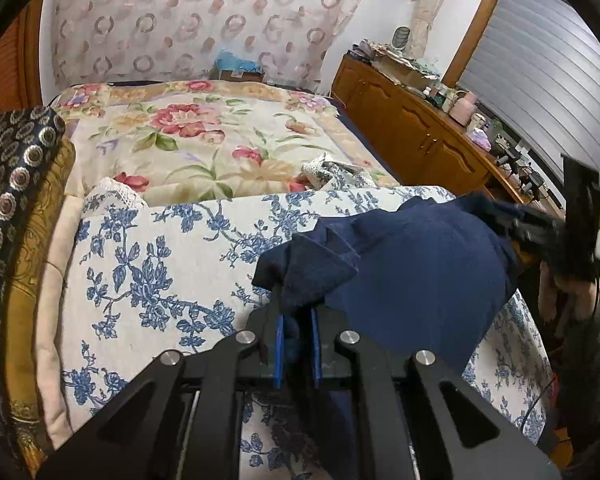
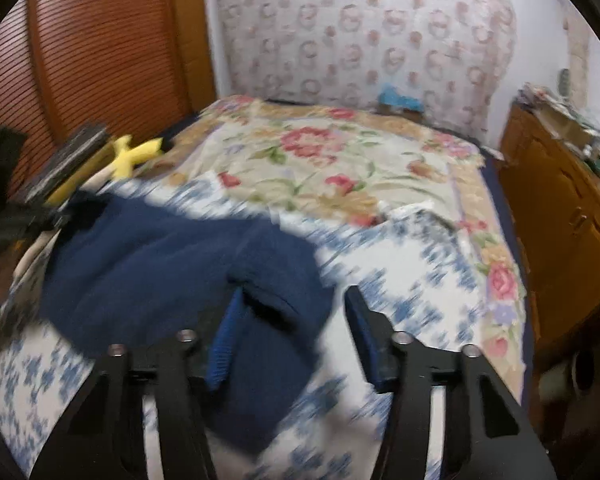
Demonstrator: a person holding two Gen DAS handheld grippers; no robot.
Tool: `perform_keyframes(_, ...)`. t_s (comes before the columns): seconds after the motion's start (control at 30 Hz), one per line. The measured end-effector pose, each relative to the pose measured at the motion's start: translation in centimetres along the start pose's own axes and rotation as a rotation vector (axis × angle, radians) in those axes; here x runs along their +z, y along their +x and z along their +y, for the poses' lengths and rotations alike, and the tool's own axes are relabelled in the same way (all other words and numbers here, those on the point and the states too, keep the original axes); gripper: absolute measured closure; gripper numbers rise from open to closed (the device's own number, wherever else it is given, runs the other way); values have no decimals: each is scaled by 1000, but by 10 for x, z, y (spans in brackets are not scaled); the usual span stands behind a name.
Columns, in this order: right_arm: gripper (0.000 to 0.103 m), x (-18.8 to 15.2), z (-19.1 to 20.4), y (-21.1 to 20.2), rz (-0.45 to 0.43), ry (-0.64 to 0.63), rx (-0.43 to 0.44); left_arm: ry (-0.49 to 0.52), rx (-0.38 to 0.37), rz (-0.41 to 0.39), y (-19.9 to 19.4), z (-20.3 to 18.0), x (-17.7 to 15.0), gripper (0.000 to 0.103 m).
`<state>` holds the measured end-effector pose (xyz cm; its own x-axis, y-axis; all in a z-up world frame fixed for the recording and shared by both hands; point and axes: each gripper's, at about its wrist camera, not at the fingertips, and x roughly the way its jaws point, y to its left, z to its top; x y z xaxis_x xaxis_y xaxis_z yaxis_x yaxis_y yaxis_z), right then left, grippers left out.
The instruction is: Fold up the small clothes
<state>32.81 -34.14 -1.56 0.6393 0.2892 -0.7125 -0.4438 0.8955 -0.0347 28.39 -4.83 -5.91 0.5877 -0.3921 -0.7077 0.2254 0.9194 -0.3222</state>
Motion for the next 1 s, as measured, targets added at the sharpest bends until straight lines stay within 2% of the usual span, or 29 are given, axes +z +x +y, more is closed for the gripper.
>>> perform_keyframes(0.03, 54, 3, -7, 1, 0, 18, -27, -2, 2, 4, 2, 1, -1, 94)
perform_keyframes(0.1, 53, 5, -16, -3, -5, 69, 6, -2, 6, 9, 6, 1, -1, 94)
perform_keyframes(0.13, 49, 4, -17, -5, -2, 77, 8, -1, 6, 11, 8, 1, -2, 94)
perform_keyframes(0.17, 37, 2, -16, -8, -6, 77, 6, -2, 6, 13, 8, 1, -2, 94)
perform_keyframes(0.2, 30, 2, -15, -9, -6, 80, 10, -4, 5, 16, 9, 2, -3, 94)
perform_keyframes(0.43, 22, -9, 7, 2, 28, 154, 130, -13, 4, 33, 19, 7, -7, 94)
perform_keyframes(0.47, 18, -10, 10, 5, 36, 161, 135, -15, 4, 35, 19, 7, -7, 93)
perform_keyframes(0.57, 17, -15, 15, 26, 80, 190, 138, -21, 3, 41, 21, 11, -8, 93)
perform_keyframes(0.7, 16, -19, 16, 48, 114, 225, 185, -37, -8, 45, 23, 17, -10, 93)
perform_keyframes(0.83, 18, -16, 23, 52, 111, 187, 188, -48, -17, 44, 23, 21, -12, 93)
perform_keyframes(0.9, 34, -15, 27, 52, 115, 166, 225, -48, -19, 40, 22, 21, -11, 93)
perform_keyframes(1.0, 51, -14, 33, 52, 122, 155, 270, -37, -24, 23, 16, 18, -12, 94)
